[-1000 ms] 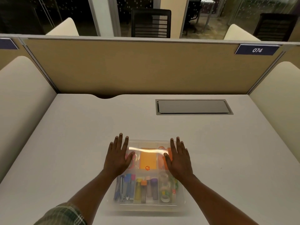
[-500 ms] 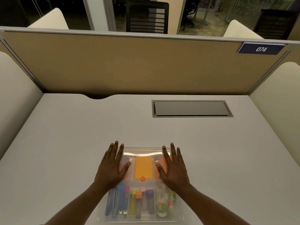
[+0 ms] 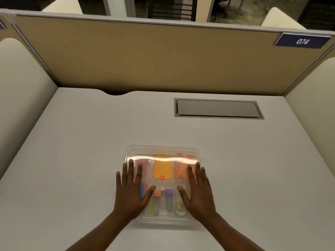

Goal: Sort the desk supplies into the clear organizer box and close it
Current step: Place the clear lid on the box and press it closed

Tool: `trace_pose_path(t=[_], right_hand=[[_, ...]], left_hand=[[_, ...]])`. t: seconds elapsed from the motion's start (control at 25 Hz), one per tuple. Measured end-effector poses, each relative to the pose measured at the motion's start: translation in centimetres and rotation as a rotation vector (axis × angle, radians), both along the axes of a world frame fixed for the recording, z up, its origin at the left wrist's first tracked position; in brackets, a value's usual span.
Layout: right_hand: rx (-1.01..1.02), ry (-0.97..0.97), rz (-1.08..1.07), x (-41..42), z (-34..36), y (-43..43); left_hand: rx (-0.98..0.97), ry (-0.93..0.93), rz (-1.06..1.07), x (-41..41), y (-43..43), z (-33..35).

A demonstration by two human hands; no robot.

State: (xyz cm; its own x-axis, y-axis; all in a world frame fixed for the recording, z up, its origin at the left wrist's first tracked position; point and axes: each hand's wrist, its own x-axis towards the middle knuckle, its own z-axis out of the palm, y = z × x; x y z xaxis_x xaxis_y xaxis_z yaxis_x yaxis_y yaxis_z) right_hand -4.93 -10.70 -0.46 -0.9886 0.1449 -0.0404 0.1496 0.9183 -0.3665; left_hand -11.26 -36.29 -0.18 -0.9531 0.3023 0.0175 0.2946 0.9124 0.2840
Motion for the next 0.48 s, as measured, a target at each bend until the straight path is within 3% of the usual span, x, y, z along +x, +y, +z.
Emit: trace_pose_path(t=[0.16,0.48], right_hand=[[-0.068,0.004,-0.050,2.9,-0.4,-0.8],[-0.130,0.031,-0.059,2.9,0.2,-1.3]], left_hand=[[-0.066,-0.022,0.027,4.3,0.4,-0.8],[-0.035,0.000,0.013,4.2,0.5,-0.6]])
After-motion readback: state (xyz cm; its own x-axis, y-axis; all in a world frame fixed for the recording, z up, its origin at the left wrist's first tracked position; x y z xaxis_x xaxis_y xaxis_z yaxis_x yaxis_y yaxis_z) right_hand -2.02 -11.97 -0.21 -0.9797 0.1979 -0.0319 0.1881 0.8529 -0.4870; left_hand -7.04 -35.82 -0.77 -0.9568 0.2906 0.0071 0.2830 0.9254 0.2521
